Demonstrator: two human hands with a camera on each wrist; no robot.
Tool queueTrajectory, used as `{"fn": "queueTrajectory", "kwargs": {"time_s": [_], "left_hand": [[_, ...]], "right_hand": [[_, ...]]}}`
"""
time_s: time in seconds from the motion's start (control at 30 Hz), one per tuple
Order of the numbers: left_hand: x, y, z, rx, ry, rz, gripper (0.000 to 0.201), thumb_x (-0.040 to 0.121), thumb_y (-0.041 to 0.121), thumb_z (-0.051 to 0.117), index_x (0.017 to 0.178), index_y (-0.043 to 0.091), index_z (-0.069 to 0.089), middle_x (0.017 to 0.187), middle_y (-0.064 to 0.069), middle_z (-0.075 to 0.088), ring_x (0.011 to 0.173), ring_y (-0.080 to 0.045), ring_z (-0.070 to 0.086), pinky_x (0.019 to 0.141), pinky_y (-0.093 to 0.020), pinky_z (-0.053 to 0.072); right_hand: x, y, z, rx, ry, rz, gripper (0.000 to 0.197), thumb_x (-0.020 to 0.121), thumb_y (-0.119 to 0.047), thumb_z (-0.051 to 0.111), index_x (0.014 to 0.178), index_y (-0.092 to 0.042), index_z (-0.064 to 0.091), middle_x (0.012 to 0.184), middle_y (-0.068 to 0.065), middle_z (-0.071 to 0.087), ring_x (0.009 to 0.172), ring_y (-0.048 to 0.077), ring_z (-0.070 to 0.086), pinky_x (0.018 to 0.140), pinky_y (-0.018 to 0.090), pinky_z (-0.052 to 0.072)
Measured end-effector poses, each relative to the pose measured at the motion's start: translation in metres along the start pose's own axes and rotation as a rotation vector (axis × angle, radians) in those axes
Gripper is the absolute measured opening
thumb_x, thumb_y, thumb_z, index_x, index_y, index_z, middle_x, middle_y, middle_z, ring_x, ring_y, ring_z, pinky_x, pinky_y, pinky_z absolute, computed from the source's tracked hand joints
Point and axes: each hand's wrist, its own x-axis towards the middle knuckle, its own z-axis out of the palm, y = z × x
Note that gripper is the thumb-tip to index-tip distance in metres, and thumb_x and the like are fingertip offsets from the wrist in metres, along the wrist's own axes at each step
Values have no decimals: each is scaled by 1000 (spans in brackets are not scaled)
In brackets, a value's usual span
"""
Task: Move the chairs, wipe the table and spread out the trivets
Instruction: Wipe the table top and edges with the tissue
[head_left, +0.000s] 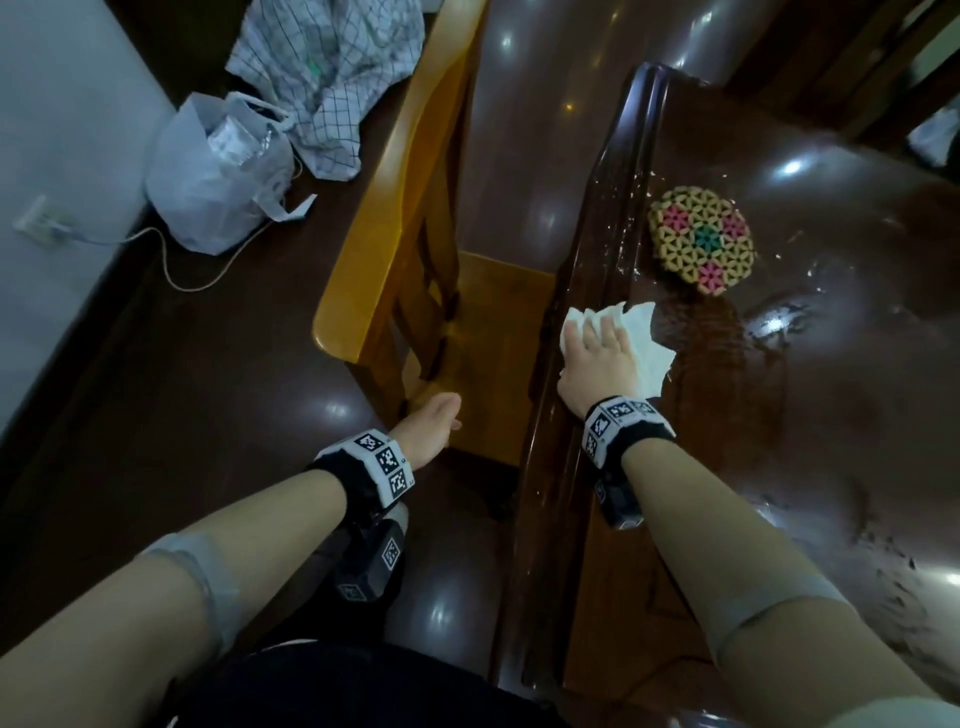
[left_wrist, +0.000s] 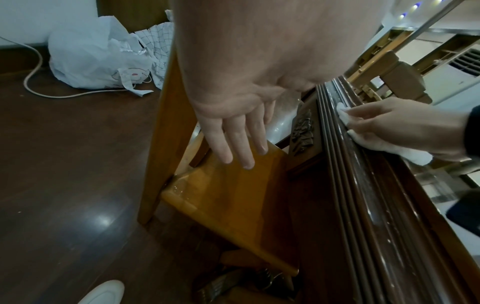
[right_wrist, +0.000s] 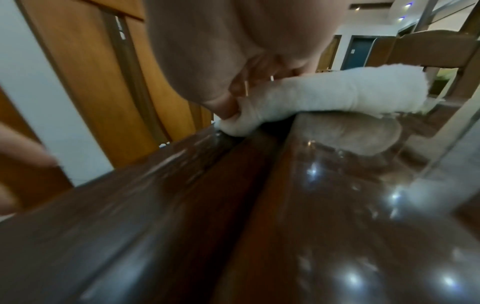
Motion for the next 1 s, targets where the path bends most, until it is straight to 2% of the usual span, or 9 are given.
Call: {"fn": "queueTrajectory", "kwargs": {"time_s": [0.1,0.2,0.3,0.4,0.5,0.67,0.73,0.83,1.0], "left_hand": [[-4,-2,12,16,-25,10,55,102,49,20,149,22,25,134,-2,52,116,-21,53,110,-43,33],[-12,-5,25,38,-19,22,54,102,48,19,149,21,25,133,-3,53,118,-21,52,108,-39,34],[-24,-13,39,47,-3,42,53,102,47,20,148,21,27,121,0,54,109,-20,56,99,-35,39],[-37,-27,53,48,1,57,53,102,47,22,147,19,29,116,0,54,104,-20,57,100,-37,41],[-53,-44,65,87,-1,55,53,102,48,20,147,21,28,123,-1,56,106,-21,58,104,-39,38],[-84,-72,81,156,10,60,53,102,47,18,147,22,29,129,-3,57,108,-23,58,95,-34,36],[-96,-85,87,180,5,62,53,102,47,18,147,21,29,131,-4,57,111,-24,57,94,-33,35],[-113,-100,95,206,-13,77,53,102,46,17,148,19,27,132,-5,56,111,-24,57,95,-34,37],[-141,-117,103,202,-38,121,53,103,44,17,149,17,25,136,-7,52,118,-25,54,87,-28,34]], "right_hand": [[-37,-10,9,62,-28,-58,64,90,-20,51,147,-10,23,154,15,29,146,30,15,121,40,12],[-73,-21,19,129,5,-99,62,90,-16,53,146,-12,27,152,14,32,146,30,19,121,39,13],[-109,-28,31,158,-10,-151,64,88,-13,56,146,-12,31,152,14,34,145,29,22,121,38,13],[-149,-38,43,186,14,-204,64,78,-7,66,139,-10,45,142,16,49,137,32,38,116,40,24],[-192,-51,57,185,56,-226,67,68,-7,76,132,-11,54,132,14,58,127,31,52,109,40,36],[-259,-78,66,195,-59,-225,61,91,-12,51,148,-16,32,154,11,33,143,28,29,118,35,17],[-283,-90,67,193,-112,-188,57,93,-13,48,148,-18,33,156,9,28,143,27,26,116,34,22],[-322,-106,70,208,-145,-137,50,92,-16,48,141,-24,41,151,4,34,138,25,33,102,35,39],[-374,-119,76,181,-267,-102,38,93,-20,45,129,-27,55,129,5,56,118,30,52,95,39,41]]}}
